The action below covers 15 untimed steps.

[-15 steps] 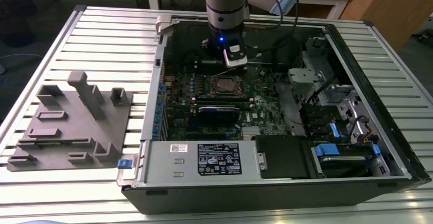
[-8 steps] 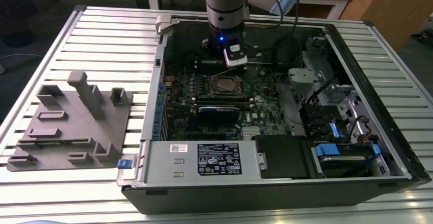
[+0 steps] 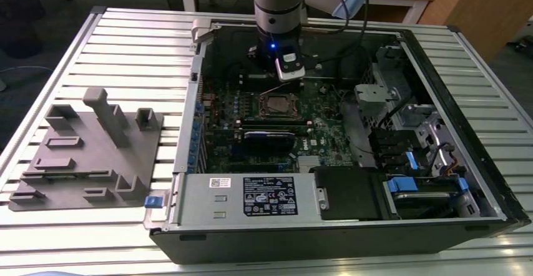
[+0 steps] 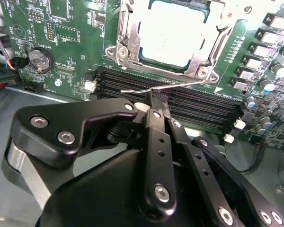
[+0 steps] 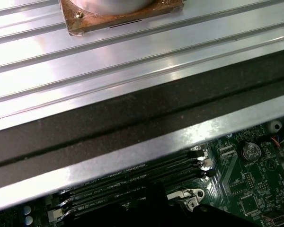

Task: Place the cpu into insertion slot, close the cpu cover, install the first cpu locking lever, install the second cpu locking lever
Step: 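Install the first cpu locking lever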

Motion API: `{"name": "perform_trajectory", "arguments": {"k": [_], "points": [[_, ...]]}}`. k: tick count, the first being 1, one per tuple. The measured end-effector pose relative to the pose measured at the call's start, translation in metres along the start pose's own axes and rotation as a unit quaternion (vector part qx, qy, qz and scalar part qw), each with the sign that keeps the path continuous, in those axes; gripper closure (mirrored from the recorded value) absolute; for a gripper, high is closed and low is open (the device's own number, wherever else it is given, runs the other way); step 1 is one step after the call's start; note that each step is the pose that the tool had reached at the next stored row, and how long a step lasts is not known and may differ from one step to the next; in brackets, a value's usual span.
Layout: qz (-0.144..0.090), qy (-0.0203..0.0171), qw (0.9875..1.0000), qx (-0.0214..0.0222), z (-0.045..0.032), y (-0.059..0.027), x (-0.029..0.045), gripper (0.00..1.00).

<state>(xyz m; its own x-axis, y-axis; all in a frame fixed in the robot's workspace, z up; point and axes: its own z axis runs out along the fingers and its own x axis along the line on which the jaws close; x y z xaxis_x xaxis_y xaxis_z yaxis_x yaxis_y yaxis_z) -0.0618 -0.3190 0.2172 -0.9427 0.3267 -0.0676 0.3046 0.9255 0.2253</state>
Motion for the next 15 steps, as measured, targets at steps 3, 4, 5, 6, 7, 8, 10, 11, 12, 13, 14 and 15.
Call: {"name": "perform_trajectory", "arguments": {"k": [3,4,5,6,7,8,10,11,12,13,14,15], "points": [[0.000,0.0001,1.0000,0.0002,-0.0002,-0.0002,-0.0001,0.89],[0.000,0.0000,1.0000,0.0002,-0.0003,-0.0004,-0.0002,0.89],[0.000,0.0000,1.0000,0.0002,-0.0003,-0.0007,-0.0002,0.89],[0.000,0.0000,1.0000,0.0002,-0.0003,-0.0009,-0.0003,0.89],[0.000,-0.0001,1.0000,0.0001,-0.0001,-0.0011,-0.0004,0.89],[0.001,-0.0003,1.0000,0.0002,0.0003,-0.0014,-0.0004,0.89],[0.002,-0.0005,1.0000,0.0002,0.0011,-0.0017,-0.0004,0.89],[0.002,-0.0007,1.0000,0.0003,0.0017,-0.0018,-0.0003,0.89],[0.003,-0.0008,1.0000,0.0003,0.0023,-0.0020,-0.0003,0.89],[0.004,-0.0010,1.0000,0.0004,0.0030,-0.0021,-0.0003,0.89],[0.004,-0.0010,1.0000,0.0004,0.0032,-0.0022,-0.0002,0.89],[0.004,-0.0010,1.0000,0.0005,0.0032,-0.0022,-0.0002,0.89]]}}
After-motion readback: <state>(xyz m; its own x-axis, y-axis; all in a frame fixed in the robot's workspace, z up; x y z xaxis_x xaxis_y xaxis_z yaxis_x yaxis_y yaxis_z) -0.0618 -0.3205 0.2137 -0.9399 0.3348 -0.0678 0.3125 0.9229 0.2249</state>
